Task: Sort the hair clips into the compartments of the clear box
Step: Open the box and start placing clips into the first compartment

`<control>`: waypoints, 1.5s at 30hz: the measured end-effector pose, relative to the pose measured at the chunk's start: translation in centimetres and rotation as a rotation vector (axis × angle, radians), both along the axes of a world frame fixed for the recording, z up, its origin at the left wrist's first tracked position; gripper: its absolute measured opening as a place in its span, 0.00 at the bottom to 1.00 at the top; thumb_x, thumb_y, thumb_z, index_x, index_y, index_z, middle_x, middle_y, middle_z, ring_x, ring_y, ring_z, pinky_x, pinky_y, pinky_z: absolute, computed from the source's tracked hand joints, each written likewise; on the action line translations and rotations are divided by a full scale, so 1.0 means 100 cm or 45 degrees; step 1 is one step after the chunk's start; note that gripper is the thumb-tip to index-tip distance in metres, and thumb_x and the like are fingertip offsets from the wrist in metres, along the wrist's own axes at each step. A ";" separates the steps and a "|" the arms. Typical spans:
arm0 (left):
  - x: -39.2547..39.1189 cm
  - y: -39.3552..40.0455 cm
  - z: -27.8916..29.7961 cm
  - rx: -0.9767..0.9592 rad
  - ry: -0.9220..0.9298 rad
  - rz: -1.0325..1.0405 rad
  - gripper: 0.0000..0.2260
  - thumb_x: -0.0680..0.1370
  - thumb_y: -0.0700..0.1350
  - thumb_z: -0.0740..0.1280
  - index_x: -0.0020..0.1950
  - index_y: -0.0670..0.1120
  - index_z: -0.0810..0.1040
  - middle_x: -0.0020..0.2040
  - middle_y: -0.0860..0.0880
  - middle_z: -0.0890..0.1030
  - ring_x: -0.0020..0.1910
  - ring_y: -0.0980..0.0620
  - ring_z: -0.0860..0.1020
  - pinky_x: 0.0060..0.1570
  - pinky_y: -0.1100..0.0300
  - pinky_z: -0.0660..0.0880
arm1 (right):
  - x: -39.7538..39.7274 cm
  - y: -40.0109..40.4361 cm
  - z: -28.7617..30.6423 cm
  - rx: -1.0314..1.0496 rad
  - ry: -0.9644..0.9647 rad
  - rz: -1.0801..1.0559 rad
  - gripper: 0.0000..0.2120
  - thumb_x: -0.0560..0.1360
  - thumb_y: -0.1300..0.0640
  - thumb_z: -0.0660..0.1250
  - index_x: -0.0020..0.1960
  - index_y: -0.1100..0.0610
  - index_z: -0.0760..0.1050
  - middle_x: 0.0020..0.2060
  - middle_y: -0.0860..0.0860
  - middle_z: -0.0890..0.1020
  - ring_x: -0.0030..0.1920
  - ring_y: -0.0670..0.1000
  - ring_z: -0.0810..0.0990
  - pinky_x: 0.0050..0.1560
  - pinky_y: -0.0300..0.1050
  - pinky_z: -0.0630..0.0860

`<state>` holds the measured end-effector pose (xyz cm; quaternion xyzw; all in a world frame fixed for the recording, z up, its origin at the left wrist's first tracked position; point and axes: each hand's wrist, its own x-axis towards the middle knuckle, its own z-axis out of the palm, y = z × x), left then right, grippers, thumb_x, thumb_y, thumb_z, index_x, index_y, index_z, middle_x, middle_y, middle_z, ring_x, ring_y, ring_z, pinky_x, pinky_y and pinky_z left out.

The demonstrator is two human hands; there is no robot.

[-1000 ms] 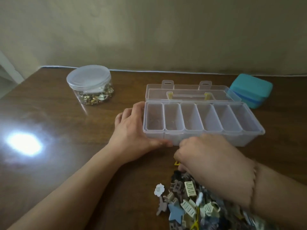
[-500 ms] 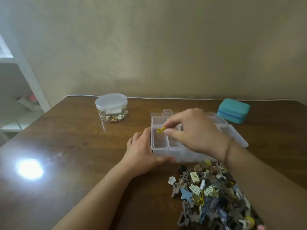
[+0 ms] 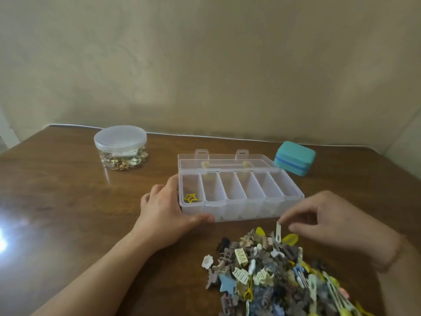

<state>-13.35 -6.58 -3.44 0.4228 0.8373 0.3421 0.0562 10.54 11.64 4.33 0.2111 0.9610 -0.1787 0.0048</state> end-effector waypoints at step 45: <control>-0.005 -0.001 -0.005 -0.068 -0.014 -0.112 0.45 0.58 0.75 0.69 0.70 0.62 0.58 0.60 0.63 0.68 0.69 0.56 0.60 0.71 0.49 0.51 | 0.019 0.010 -0.033 -0.174 -0.012 -0.101 0.18 0.73 0.56 0.71 0.48 0.30 0.79 0.49 0.34 0.79 0.40 0.47 0.78 0.42 0.40 0.76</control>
